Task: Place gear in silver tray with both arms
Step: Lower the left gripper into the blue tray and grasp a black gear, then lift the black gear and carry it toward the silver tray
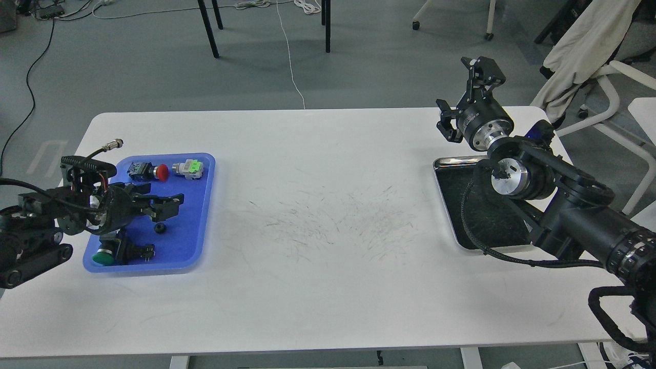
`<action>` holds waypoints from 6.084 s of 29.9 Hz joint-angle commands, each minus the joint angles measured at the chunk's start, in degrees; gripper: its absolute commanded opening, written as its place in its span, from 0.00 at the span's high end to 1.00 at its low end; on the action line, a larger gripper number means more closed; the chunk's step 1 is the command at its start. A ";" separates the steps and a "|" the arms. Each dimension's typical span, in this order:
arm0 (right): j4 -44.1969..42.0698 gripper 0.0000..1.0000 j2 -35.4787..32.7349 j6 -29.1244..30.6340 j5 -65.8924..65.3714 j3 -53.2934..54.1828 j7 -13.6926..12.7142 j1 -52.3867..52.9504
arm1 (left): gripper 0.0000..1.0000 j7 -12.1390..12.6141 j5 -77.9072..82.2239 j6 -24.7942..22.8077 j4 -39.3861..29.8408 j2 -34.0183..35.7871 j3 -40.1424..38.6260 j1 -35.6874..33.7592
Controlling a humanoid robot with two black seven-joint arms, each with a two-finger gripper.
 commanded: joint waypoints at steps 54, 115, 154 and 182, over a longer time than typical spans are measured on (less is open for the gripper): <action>0.18 0.02 -0.96 0.09 0.00 -0.14 0.08 -0.45 | 0.38 -9.68 -0.35 2.79 15.72 -7.27 0.27 4.86; 0.01 0.02 -0.61 0.09 -0.62 -0.23 0.08 -0.97 | 0.92 -9.68 -13.01 -4.24 5.09 -0.68 -4.73 -4.36; 0.09 0.02 -9.58 -1.66 5.97 0.21 -0.09 3.60 | 0.98 -9.68 -13.45 -5.47 24.94 -39.97 1.68 -9.65; -0.26 0.02 -9.23 -1.58 5.62 -0.23 -0.09 2.63 | 0.98 -9.68 -13.36 -0.73 14.14 -39.97 0.89 -4.99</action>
